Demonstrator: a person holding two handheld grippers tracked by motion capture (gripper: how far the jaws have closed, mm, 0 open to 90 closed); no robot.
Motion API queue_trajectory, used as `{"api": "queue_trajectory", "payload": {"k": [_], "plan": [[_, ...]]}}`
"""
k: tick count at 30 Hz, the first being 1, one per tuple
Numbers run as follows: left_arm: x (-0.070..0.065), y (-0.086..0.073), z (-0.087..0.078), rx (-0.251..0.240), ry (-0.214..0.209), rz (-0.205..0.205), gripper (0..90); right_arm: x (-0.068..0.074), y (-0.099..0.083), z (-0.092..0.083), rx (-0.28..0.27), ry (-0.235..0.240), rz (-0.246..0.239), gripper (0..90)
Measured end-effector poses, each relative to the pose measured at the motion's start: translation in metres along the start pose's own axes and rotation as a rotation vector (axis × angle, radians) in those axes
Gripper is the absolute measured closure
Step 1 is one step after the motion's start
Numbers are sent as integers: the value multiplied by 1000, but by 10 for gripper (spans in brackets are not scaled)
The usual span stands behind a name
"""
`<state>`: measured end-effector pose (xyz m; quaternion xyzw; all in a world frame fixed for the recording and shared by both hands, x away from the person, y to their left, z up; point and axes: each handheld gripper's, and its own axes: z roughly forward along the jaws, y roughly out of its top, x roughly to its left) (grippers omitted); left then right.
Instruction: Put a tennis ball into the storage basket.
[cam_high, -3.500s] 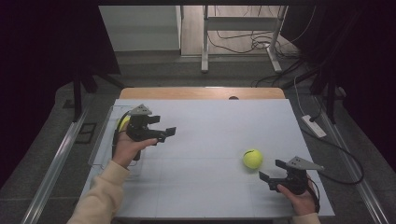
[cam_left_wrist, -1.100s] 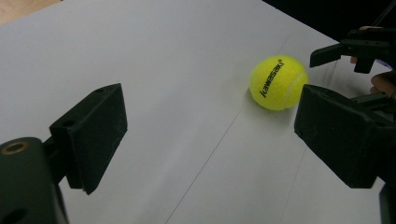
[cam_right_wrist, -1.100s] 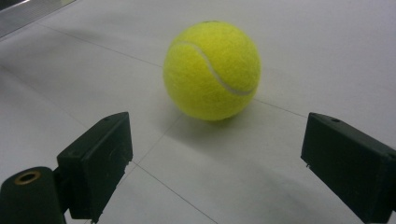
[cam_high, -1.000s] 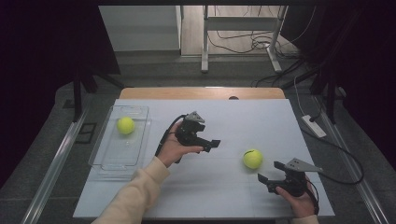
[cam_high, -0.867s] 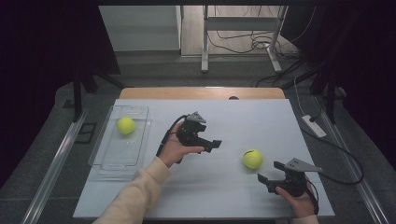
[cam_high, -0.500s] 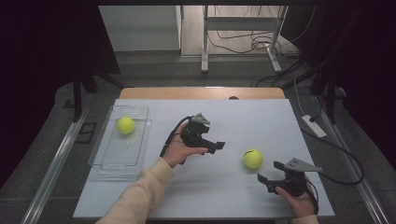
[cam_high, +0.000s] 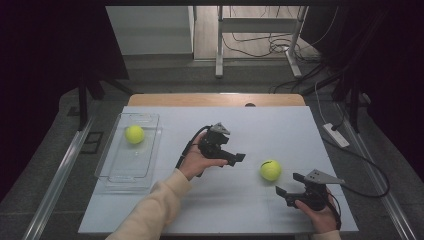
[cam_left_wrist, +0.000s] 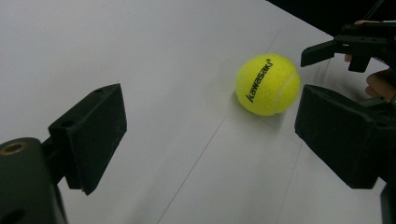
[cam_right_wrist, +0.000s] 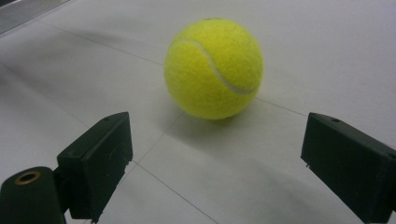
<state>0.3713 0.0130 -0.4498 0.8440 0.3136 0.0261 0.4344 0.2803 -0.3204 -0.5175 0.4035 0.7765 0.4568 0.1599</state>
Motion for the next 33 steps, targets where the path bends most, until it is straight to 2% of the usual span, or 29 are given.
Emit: {"api": "queue_trajectory", "payload": {"k": [12,33], "plan": [[-5,5,11,11,-12,7,101,0,0,0,0,1,0,87],[-11,13,40,43,-46,20,96,-2,0,2,4,3,-2,87]]}}
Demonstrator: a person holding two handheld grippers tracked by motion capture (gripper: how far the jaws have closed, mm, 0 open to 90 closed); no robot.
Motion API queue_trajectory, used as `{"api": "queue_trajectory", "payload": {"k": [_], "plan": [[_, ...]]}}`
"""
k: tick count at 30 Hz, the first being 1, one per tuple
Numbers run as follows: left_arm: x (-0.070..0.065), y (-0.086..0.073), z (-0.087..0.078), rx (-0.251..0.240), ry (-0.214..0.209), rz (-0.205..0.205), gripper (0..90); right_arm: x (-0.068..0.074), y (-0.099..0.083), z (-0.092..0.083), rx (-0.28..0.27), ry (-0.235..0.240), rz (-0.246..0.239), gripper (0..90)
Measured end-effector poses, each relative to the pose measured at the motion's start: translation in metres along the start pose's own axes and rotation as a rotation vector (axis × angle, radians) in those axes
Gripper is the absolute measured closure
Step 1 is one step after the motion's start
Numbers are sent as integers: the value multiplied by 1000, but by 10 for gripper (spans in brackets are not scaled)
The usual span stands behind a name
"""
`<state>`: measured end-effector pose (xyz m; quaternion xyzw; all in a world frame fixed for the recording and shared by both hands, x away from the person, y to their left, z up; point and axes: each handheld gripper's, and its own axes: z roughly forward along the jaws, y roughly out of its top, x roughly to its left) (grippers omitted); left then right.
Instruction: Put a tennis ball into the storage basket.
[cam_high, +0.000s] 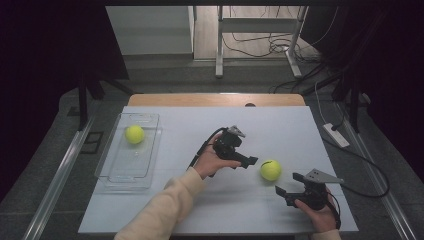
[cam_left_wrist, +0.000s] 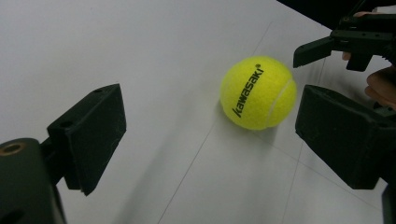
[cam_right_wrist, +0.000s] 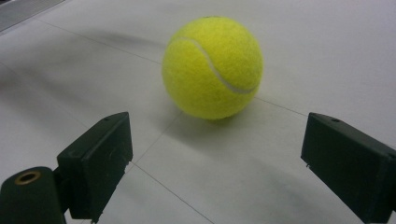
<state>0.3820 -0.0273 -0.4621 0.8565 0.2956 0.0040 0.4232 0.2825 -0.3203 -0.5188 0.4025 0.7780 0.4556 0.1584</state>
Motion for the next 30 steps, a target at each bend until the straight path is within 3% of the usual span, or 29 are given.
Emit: {"api": "queue_trajectory", "payload": {"k": [17,30], "plan": [[-11,6,24,47,-19,24,81,0,0,0,0,0,-6,86],[-16,9,38,66,-33,17,74,0,1,0,2,1,-8,86]]}}
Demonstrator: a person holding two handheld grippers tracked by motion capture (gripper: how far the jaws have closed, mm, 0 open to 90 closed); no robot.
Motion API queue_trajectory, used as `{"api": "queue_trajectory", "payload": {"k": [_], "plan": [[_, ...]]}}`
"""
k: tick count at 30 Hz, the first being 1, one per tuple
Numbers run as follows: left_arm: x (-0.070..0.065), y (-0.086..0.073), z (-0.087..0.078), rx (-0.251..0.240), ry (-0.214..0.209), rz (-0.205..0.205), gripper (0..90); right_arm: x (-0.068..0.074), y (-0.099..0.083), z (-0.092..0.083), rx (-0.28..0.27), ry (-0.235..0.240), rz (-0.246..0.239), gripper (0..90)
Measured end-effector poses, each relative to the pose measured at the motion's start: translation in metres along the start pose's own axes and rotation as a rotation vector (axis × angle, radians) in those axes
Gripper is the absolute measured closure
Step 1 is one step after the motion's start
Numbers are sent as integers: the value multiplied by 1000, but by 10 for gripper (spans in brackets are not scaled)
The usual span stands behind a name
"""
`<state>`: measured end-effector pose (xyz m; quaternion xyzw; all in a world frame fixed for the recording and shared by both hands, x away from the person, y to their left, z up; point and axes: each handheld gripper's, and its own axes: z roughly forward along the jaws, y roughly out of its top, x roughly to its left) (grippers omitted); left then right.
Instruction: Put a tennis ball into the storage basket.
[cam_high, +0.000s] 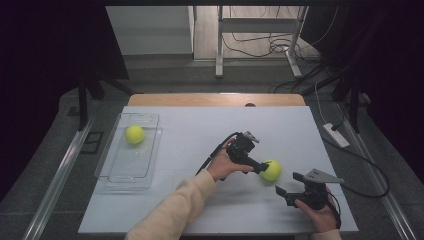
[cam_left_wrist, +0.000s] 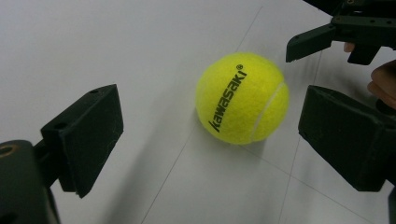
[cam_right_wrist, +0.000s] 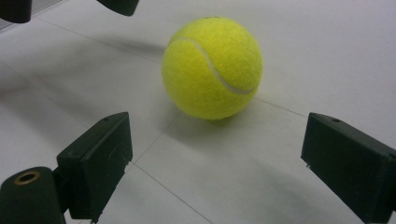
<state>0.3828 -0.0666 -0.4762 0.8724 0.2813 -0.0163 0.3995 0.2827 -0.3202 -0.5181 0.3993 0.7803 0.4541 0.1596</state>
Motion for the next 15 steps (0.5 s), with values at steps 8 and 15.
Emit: {"api": "queue_trajectory", "payload": {"k": [8,15], "plan": [[-2,2,7,4,-10,-7,66,0,0,1,4,1,-1,85],[-5,4,14,15,-15,-1,57,1,0,1,4,4,-4,85]]}}
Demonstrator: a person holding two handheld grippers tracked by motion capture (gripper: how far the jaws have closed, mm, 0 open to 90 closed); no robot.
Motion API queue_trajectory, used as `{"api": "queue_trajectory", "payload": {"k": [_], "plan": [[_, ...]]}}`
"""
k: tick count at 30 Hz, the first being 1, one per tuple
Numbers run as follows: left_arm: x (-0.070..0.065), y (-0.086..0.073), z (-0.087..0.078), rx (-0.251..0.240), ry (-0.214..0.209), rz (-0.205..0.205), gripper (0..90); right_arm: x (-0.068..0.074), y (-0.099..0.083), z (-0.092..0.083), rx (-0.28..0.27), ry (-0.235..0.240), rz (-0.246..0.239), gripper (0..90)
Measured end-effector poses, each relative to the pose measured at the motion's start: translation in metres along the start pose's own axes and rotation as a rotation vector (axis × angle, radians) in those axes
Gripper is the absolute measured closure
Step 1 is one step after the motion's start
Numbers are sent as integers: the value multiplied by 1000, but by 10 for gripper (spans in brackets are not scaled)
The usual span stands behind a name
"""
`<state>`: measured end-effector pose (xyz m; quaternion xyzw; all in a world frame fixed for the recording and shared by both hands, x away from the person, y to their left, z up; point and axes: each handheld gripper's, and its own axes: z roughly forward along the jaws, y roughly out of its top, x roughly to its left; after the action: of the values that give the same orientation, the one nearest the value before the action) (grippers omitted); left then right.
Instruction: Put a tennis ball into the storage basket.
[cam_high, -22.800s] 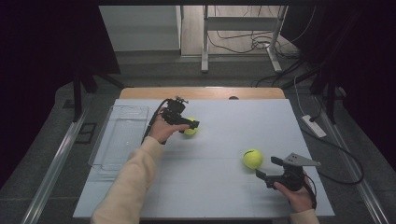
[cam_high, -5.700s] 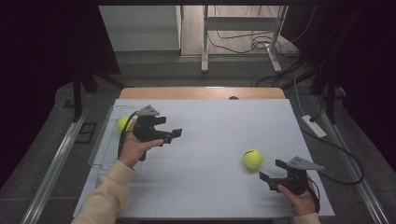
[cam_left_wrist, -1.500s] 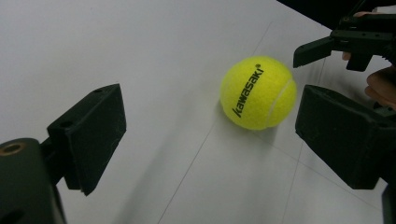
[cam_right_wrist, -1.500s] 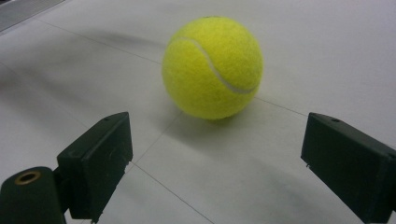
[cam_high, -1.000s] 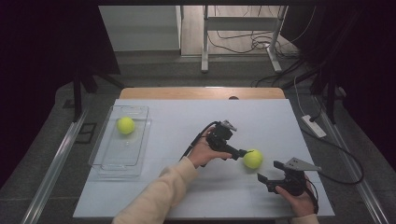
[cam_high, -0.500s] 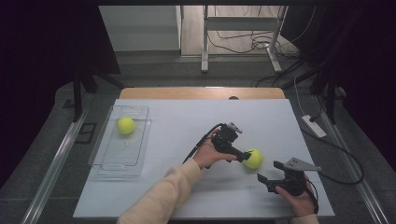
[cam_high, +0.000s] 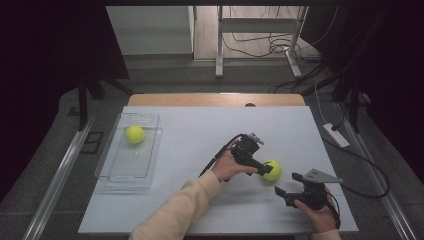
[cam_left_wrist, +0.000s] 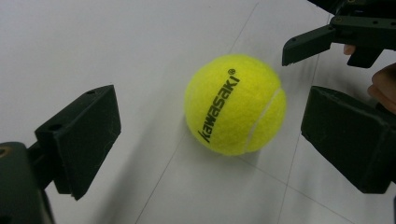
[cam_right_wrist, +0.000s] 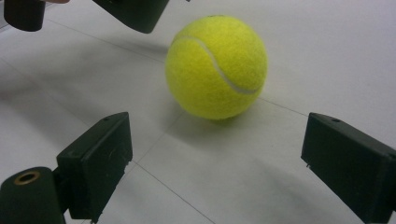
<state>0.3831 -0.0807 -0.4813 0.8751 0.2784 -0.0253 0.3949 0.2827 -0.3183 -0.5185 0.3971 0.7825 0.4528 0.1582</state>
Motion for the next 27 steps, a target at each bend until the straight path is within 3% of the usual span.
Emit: {"api": "queue_trajectory", "payload": {"k": [27], "plan": [[-10,12,31,53,-9,3,54,0,0,-1,-1,1,1,85]]}}
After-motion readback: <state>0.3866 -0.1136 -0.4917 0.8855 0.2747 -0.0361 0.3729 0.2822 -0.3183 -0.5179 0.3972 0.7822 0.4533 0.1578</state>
